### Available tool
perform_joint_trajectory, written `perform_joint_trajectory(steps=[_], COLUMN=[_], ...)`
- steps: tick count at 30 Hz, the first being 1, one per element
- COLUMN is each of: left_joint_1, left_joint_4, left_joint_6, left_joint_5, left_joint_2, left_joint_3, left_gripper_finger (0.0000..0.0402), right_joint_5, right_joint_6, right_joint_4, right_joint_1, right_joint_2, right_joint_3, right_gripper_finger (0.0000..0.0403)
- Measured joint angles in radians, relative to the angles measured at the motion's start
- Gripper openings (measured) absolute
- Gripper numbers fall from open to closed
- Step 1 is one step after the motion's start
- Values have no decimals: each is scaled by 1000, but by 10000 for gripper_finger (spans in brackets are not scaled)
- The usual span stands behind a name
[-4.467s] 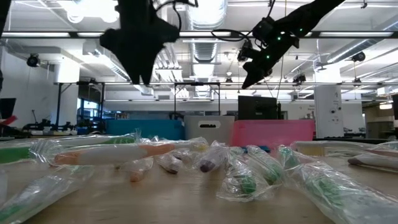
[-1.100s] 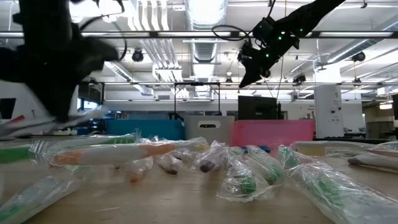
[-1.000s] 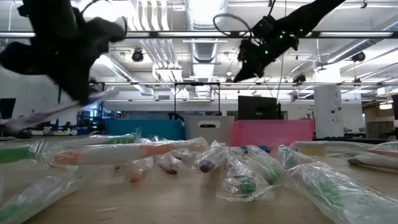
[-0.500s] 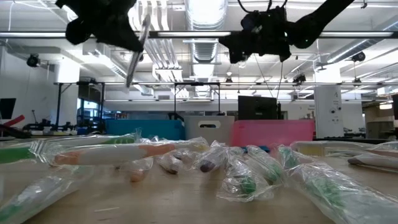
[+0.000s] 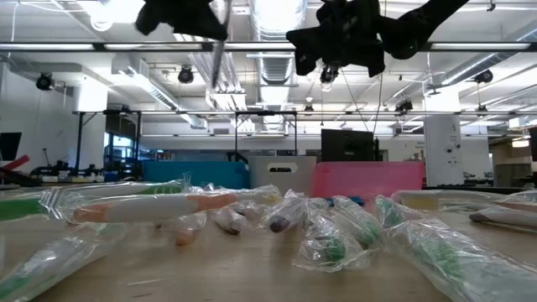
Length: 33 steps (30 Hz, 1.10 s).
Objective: Pick & Place Toothbrushes
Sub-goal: Put the purple toothbrush into the pink bin
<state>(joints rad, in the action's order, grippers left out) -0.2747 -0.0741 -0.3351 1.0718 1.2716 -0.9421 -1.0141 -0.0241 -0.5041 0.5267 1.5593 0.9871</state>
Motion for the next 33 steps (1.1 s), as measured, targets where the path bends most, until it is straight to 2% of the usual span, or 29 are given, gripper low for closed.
perform_joint_trajectory(steps=[3,7,10,14,19,26,29,33], left_joint_1=[65,157,235,323,381,414,416,418], left_joint_4=[144,269,317,357,441,467,474,467], left_joint_6=[164,284,305,303,337,389,402,416], left_joint_5=[-107,-265,-418,-566,-760,-837,-879,-911], left_joint_2=[0,-1,-1,1,1,1,1,1], left_joint_3=[0,0,0,0,0,0,0,0], left_gripper_finger=[17,17,17,17,17,17,17,17], right_joint_5=[0,24,59,126,188,296,358,367], right_joint_6=[21,12,-34,-84,-77,-62,-50,-1], right_joint_4=[0,-4,-4,-9,-51,-96,-133,-189], right_joint_1=[-4,-14,-31,-47,-47,-67,-79,-84], right_joint_2=[0,0,0,0,0,5,23,57], right_joint_3=[-5,-6,-5,6,8,8,8,18], right_gripper_finger=[12,38,69,112,152,181,185,177])
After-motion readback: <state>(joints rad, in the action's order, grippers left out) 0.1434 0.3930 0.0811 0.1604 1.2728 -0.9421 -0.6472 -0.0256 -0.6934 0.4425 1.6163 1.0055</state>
